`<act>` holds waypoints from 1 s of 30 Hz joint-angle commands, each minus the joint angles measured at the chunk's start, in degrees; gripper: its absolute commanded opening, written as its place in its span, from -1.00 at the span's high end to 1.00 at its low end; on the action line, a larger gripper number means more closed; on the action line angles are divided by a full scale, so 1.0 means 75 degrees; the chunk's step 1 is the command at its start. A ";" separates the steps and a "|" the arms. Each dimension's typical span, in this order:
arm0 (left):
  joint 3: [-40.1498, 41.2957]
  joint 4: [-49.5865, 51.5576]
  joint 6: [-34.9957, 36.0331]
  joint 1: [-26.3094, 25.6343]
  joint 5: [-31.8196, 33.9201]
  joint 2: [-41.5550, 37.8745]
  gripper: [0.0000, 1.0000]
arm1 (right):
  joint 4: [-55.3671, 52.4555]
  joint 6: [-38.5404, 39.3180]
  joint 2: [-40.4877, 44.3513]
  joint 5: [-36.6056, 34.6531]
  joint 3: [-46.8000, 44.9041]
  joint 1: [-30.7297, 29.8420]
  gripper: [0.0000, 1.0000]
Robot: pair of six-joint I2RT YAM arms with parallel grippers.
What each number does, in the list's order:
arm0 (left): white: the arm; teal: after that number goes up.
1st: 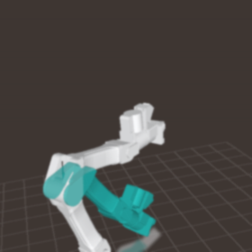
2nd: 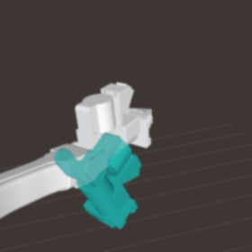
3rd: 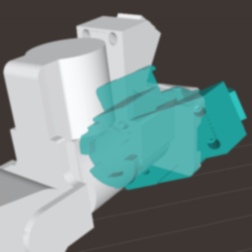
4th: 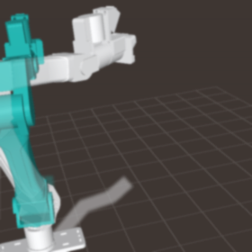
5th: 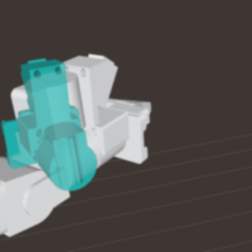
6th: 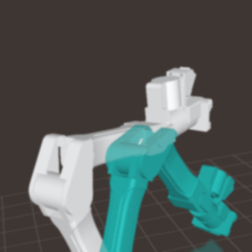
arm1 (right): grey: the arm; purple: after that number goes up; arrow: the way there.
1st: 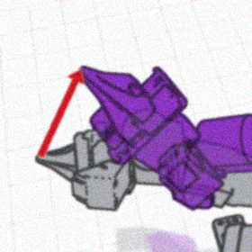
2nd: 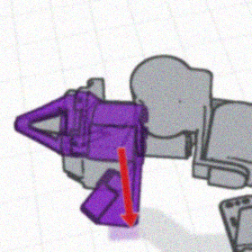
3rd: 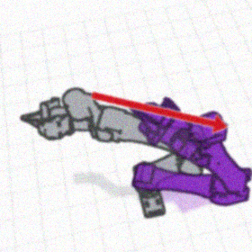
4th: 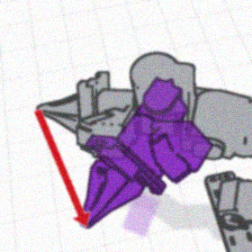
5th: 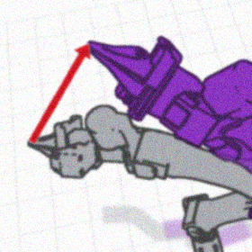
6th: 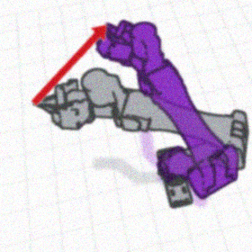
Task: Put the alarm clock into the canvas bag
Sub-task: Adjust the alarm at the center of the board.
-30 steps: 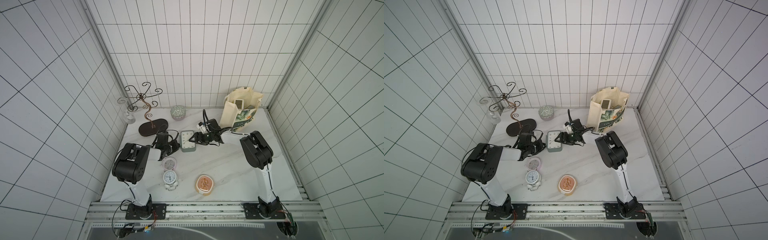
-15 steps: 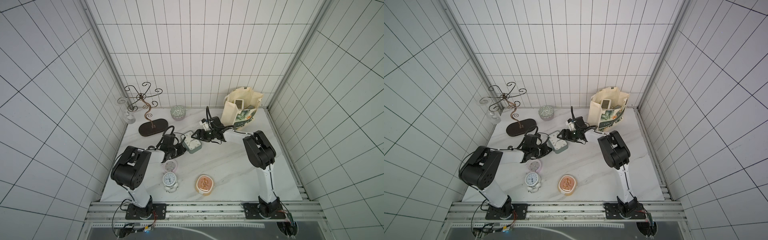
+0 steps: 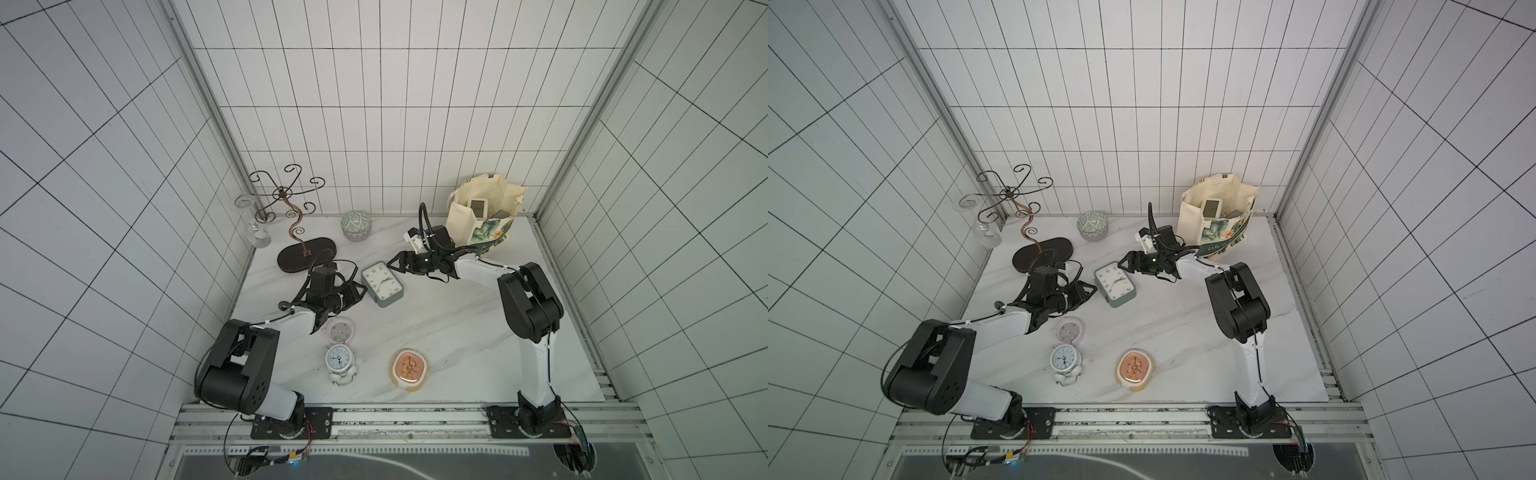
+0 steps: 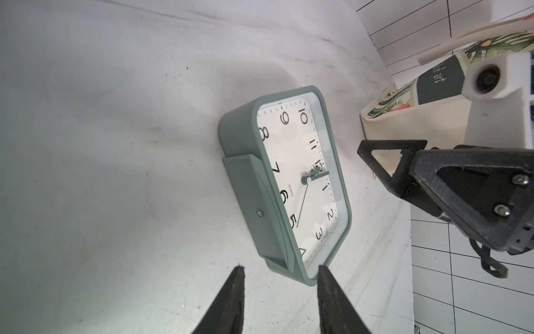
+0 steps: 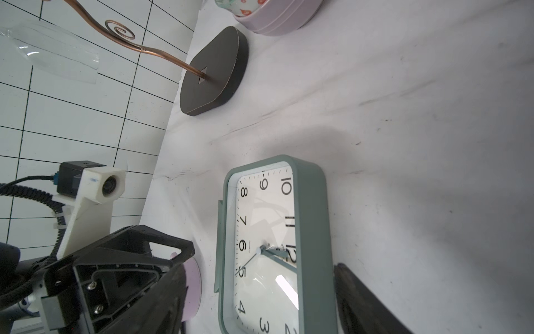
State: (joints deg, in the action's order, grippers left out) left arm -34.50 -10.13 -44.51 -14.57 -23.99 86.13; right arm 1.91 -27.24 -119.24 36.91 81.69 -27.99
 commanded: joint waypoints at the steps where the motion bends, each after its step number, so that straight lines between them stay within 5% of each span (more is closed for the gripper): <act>1: -0.0101 -0.0638 -0.0256 -0.0004 -0.0247 0.0477 0.18 | -0.0144 0.0205 0.0119 0.0236 -0.0169 0.0074 -0.59; 9: -0.0252 -0.1725 -0.0533 -0.0089 -0.0680 0.1206 0.38 | -0.0270 0.0439 -0.0059 0.0640 -0.0196 0.0081 -0.48; 23: -0.0795 -0.1851 -0.0499 -0.0126 -0.0850 0.1670 0.52 | -0.0929 0.0849 -0.0492 0.0384 0.0040 0.0039 0.18; 30: -0.0861 -0.1758 -0.0476 -0.0121 -0.0845 0.1723 0.51 | -0.1182 0.1160 -0.0281 -0.0247 0.0069 -0.0004 0.08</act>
State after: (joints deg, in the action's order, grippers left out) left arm -39.94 -22.46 -48.03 -15.38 -29.89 97.80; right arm -3.01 -21.08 -121.34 39.51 81.78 -28.08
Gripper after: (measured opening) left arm 0.243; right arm 0.453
